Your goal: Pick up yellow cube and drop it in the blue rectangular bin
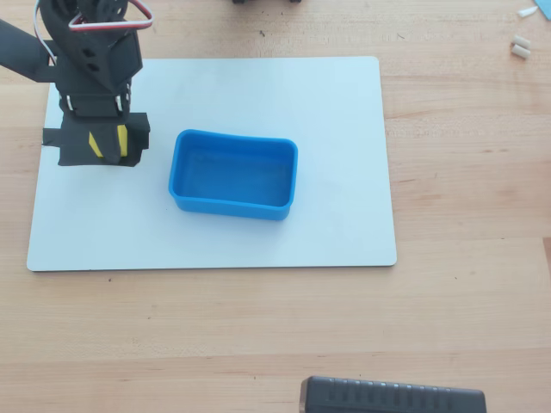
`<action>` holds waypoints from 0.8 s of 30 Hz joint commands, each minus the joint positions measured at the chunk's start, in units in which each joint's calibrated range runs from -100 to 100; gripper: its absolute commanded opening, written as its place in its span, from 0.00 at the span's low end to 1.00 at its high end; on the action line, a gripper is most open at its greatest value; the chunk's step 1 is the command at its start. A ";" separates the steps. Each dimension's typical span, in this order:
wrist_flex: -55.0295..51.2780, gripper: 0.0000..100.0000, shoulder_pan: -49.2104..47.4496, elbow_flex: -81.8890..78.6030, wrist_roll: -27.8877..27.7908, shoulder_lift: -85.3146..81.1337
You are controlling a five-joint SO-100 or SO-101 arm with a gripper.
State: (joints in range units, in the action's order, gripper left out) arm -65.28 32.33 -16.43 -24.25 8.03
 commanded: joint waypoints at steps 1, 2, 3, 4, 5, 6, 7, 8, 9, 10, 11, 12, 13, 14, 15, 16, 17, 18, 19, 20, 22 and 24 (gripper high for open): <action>-0.12 0.16 -0.77 4.34 1.61 -0.37; -0.45 0.15 -0.94 4.25 1.95 -0.65; -0.61 0.13 -1.02 4.16 2.54 -1.02; -1.11 0.12 -1.11 4.16 3.08 -1.48; -1.93 0.12 -1.37 4.07 3.52 -2.51; -3.01 0.12 -1.62 4.07 3.96 -3.62; -4.00 0.12 -1.97 3.89 4.49 -5.39; -4.91 0.12 -2.22 3.80 5.23 -7.15; -6.48 0.12 -2.65 4.34 5.96 -8.73; -7.71 0.12 -3.25 4.52 6.64 -10.40; -9.45 0.12 -4.03 4.98 7.52 -12.07; -11.18 0.11 -4.97 5.52 8.40 -13.65; -12.92 0.11 -6.08 5.89 9.33 -15.42; -14.24 0.11 -7.28 6.16 10.16 -17.18; -15.64 0.11 -8.57 6.71 11.09 -18.67; -17.21 0.11 -9.77 7.61 12.06 -19.51; -18.86 0.10 -11.06 8.89 13.24 -19.88; -19.77 0.10 -12.17 9.52 14.41 -20.25; -20.68 0.10 -13.29 9.98 15.58 -20.62; -21.17 0.10 -14.49 9.98 16.56 -20.99; -21.09 0.10 -17.23 8.43 17.63 -23.13; -19.52 0.10 -20.06 6.16 18.27 -26.66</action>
State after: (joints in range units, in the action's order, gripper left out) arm -85.60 16.76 -11.42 -7.84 -10.87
